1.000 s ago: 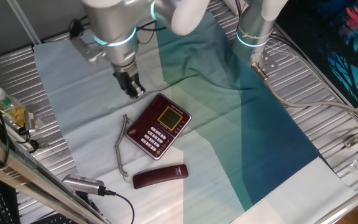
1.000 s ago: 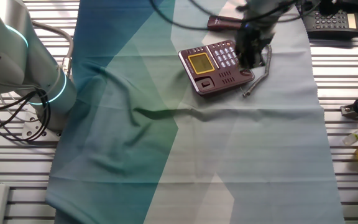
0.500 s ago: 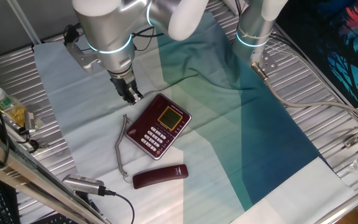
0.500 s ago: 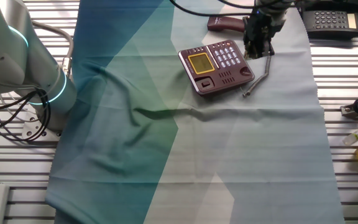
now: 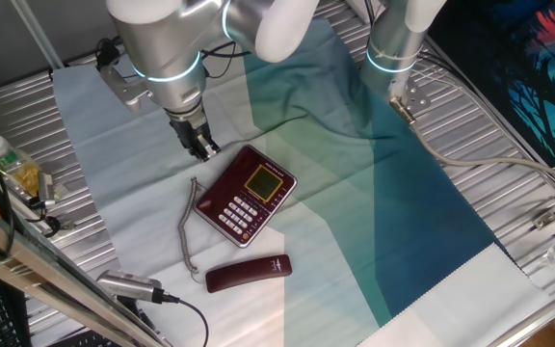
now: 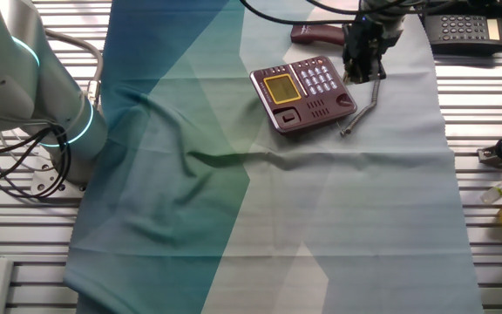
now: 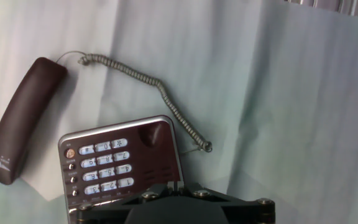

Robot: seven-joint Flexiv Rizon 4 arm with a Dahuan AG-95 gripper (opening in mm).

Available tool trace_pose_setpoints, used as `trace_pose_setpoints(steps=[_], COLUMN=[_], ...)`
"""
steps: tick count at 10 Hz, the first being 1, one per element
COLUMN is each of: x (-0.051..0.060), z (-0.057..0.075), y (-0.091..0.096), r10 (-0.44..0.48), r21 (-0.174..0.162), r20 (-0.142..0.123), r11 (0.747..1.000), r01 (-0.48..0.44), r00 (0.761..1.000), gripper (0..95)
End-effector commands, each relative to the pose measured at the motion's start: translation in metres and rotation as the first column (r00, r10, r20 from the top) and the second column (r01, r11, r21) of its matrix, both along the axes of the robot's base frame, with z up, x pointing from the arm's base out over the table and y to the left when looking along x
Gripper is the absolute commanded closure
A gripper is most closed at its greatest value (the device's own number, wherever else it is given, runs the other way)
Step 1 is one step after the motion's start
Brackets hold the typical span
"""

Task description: Place the handset of the telephone on the corresponding phone cradle

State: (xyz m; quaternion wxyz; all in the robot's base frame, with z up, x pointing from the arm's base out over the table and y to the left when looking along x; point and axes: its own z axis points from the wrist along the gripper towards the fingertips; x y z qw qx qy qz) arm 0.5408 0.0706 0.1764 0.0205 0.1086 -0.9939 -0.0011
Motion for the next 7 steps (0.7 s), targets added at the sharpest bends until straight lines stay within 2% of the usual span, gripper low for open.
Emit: trace_pose_setpoints(steps=[1, 5, 7], x=[0.0017, 0.0004, 0.0004], z=[-0.0002, -0.0002, -0.0002], y=[0.0005, -0.0011, -0.0011], r10=[-0.009, -0.073, -0.059], r21=[0.000, -0.004, 0.014], r20=[-0.004, -0.013, -0.014], r11=[1.000, 0.997, 0.998], r01=[0.009, 0.073, 0.059], r00=[1.000, 0.997, 0.998], gripper=[95.0, 95.0, 95.0])
